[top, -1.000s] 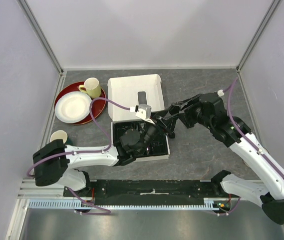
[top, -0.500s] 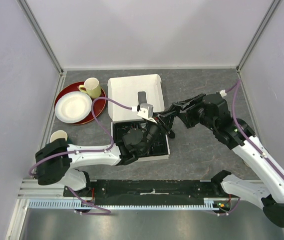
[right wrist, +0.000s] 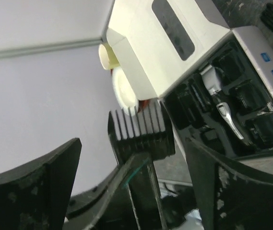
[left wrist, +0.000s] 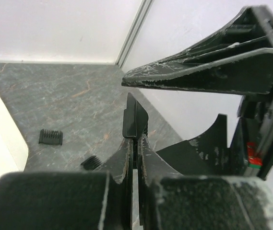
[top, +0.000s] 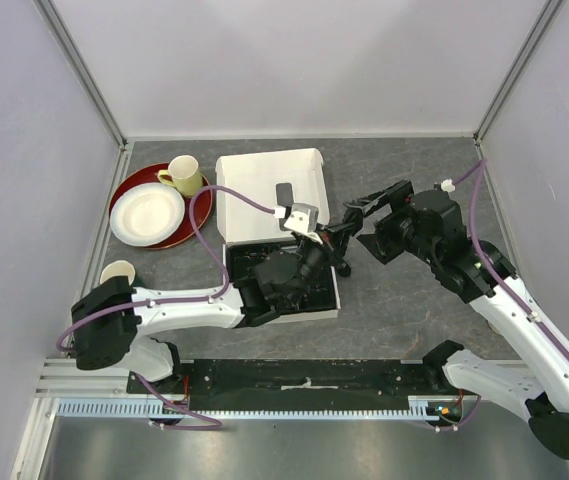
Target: Sort the hair-cutting tools
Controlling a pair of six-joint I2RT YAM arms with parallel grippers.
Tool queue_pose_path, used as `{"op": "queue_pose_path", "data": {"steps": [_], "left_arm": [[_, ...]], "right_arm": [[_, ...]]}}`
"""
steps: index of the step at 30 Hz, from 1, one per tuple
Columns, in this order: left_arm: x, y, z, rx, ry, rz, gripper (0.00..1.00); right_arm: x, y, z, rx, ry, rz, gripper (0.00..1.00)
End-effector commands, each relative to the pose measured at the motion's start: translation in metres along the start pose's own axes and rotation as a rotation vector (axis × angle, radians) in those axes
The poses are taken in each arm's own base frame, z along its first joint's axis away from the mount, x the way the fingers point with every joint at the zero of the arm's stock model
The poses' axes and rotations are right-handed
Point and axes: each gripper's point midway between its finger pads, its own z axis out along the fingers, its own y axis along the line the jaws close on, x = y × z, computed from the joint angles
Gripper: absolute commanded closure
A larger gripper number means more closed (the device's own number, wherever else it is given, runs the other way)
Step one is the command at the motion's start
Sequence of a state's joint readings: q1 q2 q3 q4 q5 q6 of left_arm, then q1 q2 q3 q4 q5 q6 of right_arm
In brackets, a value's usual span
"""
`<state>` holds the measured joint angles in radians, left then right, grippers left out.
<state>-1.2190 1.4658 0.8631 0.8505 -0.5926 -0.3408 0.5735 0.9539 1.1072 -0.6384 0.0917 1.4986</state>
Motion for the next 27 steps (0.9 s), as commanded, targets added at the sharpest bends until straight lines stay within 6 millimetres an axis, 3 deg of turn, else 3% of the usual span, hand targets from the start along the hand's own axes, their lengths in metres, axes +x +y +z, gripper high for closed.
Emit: {"op": "queue_pose_path", "data": {"steps": [1,3,6,7,9,11,13,14,16,17,23,27], "left_arm": [[-0.017,-0.010,-0.003,-0.008,0.082,0.024,0.98],[-0.016,-0.012,-0.007,-0.013,0.152,0.022,0.98],[-0.006,0.002,-0.026,-0.057,0.275,0.011,0.98],[0.005,0.013,-0.038,-0.091,0.344,0.030,0.98],[-0.002,0.014,-0.049,-0.102,0.383,-0.036,0.98],[0.010,0.031,-0.071,-0.161,0.489,-0.036,0.98],[0.003,0.029,-0.084,-0.145,0.548,-0.067,0.98],[0.011,0.032,-0.097,-0.149,0.629,-0.071,0.98],[0.006,0.038,-0.102,-0.167,0.671,-0.105,0.98],[0.013,0.039,-0.113,-0.172,0.735,-0.138,0.98],[0.039,0.056,-0.124,-0.180,0.879,-0.286,0.98],[0.061,0.069,-0.118,-0.188,0.944,-0.348,0.98]], "right_arm": [[0.006,-0.006,-0.015,0.011,0.046,-0.113,0.02],[0.008,-0.019,-0.020,0.057,0.068,-0.211,0.02],[0.002,-0.035,-0.028,0.083,0.050,-0.320,0.02],[-0.001,-0.037,-0.030,0.075,0.040,-0.357,0.02],[-0.007,-0.042,-0.039,0.059,0.014,-0.449,0.02],[-0.020,-0.044,-0.049,0.050,-0.053,-0.497,0.02],[-0.030,-0.048,-0.055,0.051,-0.101,-0.545,0.02],[-0.032,-0.047,-0.060,0.039,-0.116,-0.553,0.02],[-0.034,-0.049,-0.062,0.042,-0.125,-0.578,0.02],[-0.033,-0.050,-0.060,0.048,-0.115,-0.593,0.02],[-0.023,-0.066,-0.047,0.104,-0.031,-0.670,0.02],[-0.023,-0.077,-0.046,0.121,-0.027,-0.678,0.02]]}}
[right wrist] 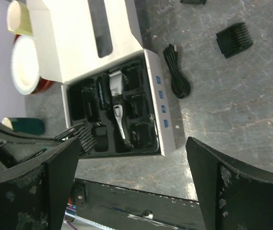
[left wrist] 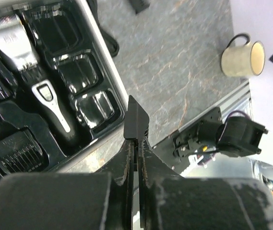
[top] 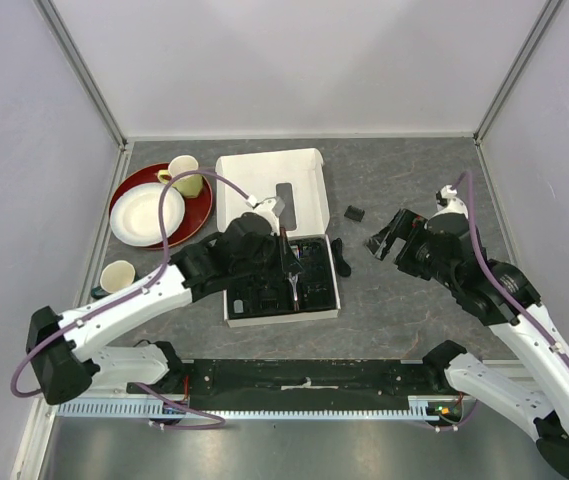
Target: Sort the hair-cutting tools
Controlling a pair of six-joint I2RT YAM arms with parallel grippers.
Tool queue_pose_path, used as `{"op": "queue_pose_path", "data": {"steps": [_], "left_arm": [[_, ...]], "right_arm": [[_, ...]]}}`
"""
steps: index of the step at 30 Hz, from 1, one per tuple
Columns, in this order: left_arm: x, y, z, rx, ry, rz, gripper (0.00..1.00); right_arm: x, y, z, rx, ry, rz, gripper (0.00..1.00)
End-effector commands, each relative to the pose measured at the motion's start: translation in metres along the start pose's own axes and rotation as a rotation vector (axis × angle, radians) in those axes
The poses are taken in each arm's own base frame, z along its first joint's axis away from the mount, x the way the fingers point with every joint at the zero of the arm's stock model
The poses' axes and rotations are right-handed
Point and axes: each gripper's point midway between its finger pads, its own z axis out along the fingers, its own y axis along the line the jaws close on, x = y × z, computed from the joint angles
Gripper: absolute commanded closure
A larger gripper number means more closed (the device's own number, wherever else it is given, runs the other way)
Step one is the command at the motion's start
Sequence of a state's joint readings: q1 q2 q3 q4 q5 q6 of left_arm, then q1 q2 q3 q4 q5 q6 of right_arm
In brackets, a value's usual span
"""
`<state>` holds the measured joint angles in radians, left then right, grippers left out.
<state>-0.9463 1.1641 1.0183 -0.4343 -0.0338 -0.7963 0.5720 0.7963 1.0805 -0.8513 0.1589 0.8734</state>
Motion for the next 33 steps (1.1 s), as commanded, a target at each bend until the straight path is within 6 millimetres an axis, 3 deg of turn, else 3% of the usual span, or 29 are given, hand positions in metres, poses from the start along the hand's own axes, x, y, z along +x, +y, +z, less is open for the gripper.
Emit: {"op": "queue_pose_path", "data": {"steps": [1,10,16,22,29,33], "left_arm": [[0.029,0.003,0.020,0.060,0.180,-0.098,0.98],[0.054,0.013,0.068,0.119,0.329,-0.153,0.98],[0.051,0.019,0.078,0.118,0.323,-0.160,0.98],[0.070,0.024,0.088,0.144,0.392,-0.189,0.98],[0.071,0.044,0.091,0.050,0.357,-0.176,0.98],[0.076,0.043,0.094,0.071,0.373,-0.184,0.98]], "right_arm": [[0.006,-0.011,-0.003,0.011,0.005,-0.038,0.02],[0.018,-0.017,0.007,0.027,0.039,-0.021,0.02],[0.021,-0.019,0.011,0.045,0.054,-0.005,0.03],[0.026,-0.028,0.018,0.079,0.062,-0.003,0.03],[0.032,-0.035,0.023,0.102,0.070,0.007,0.03],[0.036,-0.038,0.026,0.114,0.082,0.004,0.04]]}}
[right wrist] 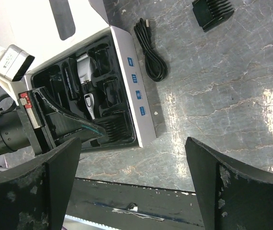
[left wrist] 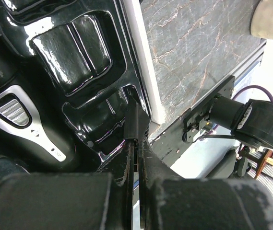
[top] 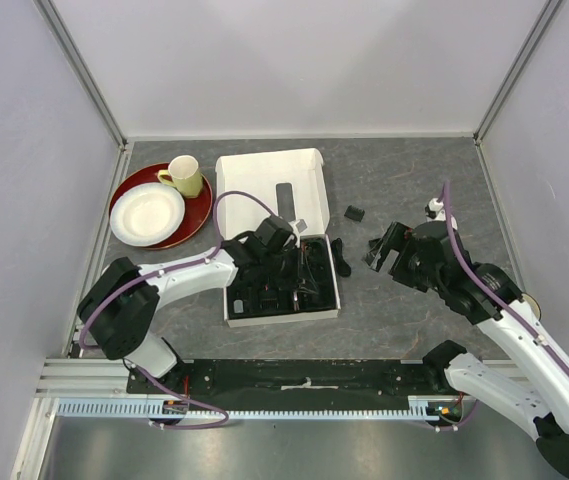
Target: Sort the hair-cutting tools
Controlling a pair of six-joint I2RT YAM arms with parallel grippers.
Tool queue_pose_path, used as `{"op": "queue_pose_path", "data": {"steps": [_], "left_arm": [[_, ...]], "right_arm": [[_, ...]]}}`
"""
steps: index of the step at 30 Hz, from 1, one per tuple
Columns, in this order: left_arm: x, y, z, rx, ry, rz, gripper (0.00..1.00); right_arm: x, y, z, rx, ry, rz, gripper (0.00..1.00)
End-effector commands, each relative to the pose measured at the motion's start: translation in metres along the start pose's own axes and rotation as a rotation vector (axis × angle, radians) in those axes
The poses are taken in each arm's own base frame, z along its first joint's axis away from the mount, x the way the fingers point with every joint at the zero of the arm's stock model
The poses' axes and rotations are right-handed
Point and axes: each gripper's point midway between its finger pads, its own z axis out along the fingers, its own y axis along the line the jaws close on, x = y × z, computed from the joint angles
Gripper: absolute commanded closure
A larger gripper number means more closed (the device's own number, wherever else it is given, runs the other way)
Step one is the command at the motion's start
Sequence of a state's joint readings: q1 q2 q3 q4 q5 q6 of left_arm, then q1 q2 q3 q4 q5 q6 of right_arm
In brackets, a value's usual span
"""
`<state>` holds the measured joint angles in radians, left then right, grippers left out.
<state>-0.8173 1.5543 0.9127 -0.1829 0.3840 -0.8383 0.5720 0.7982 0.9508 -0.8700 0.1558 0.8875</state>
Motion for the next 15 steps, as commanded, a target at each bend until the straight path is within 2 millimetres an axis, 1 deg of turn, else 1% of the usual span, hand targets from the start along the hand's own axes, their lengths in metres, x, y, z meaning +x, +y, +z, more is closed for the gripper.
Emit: {"op": "queue_pose_path", "data": {"steps": [1,3,5,11,14,15], "left_arm": [[0.000,-0.003,0.003,0.033,0.001,-0.017,0.98],[0.006,-0.001,0.009,0.040,0.030,-0.038,0.98],[0.007,0.001,0.012,0.041,0.030,-0.052,0.98],[0.003,-0.004,0.015,0.070,0.013,-0.060,0.98],[0.003,-0.005,0.019,0.083,0.018,-0.073,0.98],[0.004,-0.002,0.021,0.079,0.021,-0.079,0.98]], "right_arm": [[-0.001,-0.001,0.005,0.005,-0.010,0.014,0.04],[0.000,-0.002,0.006,0.008,-0.009,0.015,0.04],[0.001,-0.003,0.007,0.010,-0.006,0.014,0.04],[0.004,-0.004,0.008,0.010,0.000,0.020,0.04],[0.004,-0.005,0.008,0.016,0.001,0.019,0.04],[0.005,-0.005,0.009,0.014,0.003,0.018,0.04]]}}
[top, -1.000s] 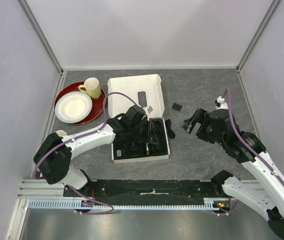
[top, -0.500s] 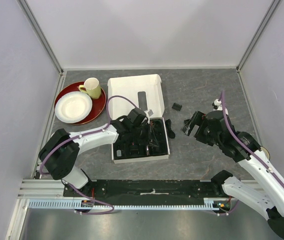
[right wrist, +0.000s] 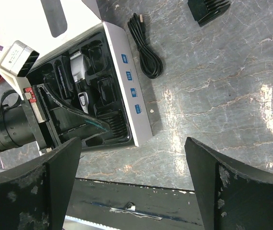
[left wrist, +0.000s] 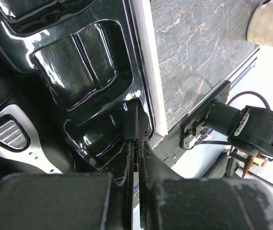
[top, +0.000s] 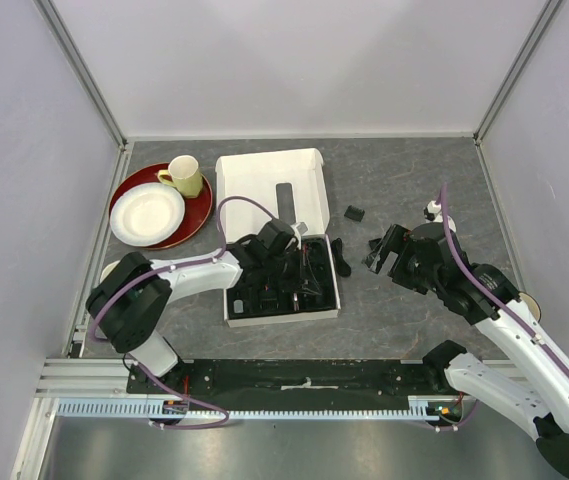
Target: Sort the hair-cutting tools
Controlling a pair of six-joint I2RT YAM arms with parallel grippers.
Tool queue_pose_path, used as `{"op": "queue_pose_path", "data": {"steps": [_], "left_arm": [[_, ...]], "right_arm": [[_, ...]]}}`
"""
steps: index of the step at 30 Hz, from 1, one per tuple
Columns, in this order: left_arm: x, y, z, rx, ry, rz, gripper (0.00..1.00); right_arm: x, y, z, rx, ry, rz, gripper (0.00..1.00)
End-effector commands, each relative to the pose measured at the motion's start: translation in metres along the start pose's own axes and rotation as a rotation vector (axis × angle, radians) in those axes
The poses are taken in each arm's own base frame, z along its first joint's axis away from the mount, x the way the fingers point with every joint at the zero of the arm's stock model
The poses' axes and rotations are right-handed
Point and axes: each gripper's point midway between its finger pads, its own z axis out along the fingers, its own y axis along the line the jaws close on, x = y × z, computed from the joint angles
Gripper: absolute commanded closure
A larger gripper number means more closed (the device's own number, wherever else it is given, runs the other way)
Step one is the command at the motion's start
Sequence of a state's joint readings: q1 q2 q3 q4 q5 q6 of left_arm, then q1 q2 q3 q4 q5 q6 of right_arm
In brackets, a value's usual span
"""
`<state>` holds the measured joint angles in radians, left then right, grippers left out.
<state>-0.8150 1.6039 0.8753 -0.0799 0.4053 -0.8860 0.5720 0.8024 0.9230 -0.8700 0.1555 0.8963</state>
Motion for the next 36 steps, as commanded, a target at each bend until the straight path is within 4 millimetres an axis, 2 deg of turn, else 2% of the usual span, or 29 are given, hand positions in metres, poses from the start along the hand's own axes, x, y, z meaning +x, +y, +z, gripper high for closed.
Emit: {"op": "queue_pose_path", "data": {"steps": [1,8,15,20,21,23,26,32,36], "left_arm": [[0.002,-0.007,0.007,0.052,0.017,-0.038,0.98],[0.006,0.012,0.009,-0.028,0.019,-0.040,0.97],[0.005,0.024,-0.003,-0.109,-0.015,-0.028,0.60],[-0.002,0.027,-0.015,-0.173,-0.068,0.033,0.47],[-0.004,0.022,-0.017,-0.176,-0.079,0.050,0.45],[-0.006,0.024,-0.022,-0.215,-0.091,0.071,0.45],[-0.012,0.012,-0.029,-0.212,-0.119,0.108,0.46],[-0.014,-0.015,-0.030,-0.155,-0.137,0.163,0.67],[-0.011,-0.024,-0.022,-0.131,-0.117,0.180,0.71]], "right_arm": [[-0.003,0.002,0.002,-0.010,-0.018,0.015,0.04],[-0.002,0.002,0.002,-0.012,-0.018,0.016,0.04],[0.001,0.000,0.004,-0.010,-0.008,0.027,0.05],[0.003,0.000,0.005,-0.016,0.000,0.025,0.05],[0.004,0.000,0.005,-0.017,0.002,0.028,0.05],[0.004,0.001,0.005,-0.019,0.001,0.028,0.05],[0.005,0.000,0.007,-0.017,0.006,0.026,0.05],[0.007,-0.001,0.008,-0.016,0.010,0.027,0.05],[0.009,-0.002,0.010,-0.012,0.017,0.023,0.05]]}}
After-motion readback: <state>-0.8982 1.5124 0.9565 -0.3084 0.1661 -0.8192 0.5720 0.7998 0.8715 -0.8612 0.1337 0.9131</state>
